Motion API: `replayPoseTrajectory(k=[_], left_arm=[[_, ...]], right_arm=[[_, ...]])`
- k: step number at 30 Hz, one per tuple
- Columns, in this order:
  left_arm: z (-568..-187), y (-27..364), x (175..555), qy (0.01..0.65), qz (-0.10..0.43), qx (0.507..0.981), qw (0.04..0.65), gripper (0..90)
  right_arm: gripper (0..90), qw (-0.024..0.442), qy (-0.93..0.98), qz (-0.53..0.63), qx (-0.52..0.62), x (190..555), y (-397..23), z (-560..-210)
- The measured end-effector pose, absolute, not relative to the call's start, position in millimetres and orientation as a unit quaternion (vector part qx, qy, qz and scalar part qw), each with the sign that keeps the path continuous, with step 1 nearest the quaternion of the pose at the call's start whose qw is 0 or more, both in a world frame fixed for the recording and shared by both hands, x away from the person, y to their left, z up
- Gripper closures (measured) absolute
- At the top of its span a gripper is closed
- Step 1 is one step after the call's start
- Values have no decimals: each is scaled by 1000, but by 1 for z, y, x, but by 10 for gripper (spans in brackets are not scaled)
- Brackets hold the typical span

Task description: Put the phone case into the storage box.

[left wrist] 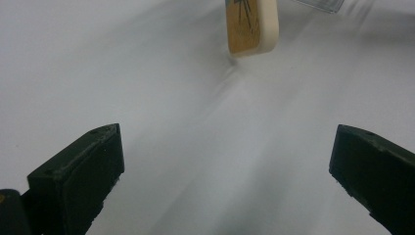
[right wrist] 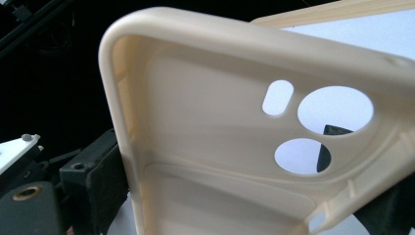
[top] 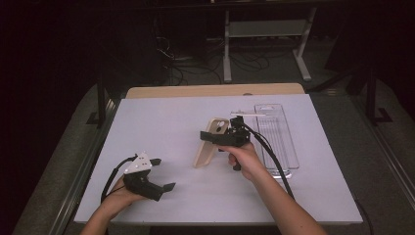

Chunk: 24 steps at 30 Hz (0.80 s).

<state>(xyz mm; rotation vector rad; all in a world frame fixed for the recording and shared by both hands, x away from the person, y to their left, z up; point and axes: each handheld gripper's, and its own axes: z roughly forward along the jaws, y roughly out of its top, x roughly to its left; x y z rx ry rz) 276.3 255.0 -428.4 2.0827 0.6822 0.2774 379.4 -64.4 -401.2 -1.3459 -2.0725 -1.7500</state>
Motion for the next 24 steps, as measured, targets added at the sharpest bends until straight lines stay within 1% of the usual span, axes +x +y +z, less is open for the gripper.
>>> replayPoseTrajectory(k=[4,5,11,15,19,20,24], left_arm=[[-428,255,277,275,115,841,451,0],[-428,256,277,278,115,840,451,0],[-427,255,277,282,115,839,452,0],[-426,255,278,271,119,843,449,0],[-427,254,278,273,117,844,446,0],[-427,254,278,272,117,844,447,0],[-427,254,278,268,114,847,444,0]], right_arm=[[83,45,-684,-580,-439,381,-67,-398],[83,51,-682,-578,-445,379,-68,-396],[84,39,-680,-579,-449,381,-77,-387],[84,22,-679,-581,-447,382,-85,-380],[85,20,-675,-582,-454,383,-91,-374],[86,11,-678,-581,-450,384,-92,-374],[86,6,-676,-581,-453,384,-96,-370]])
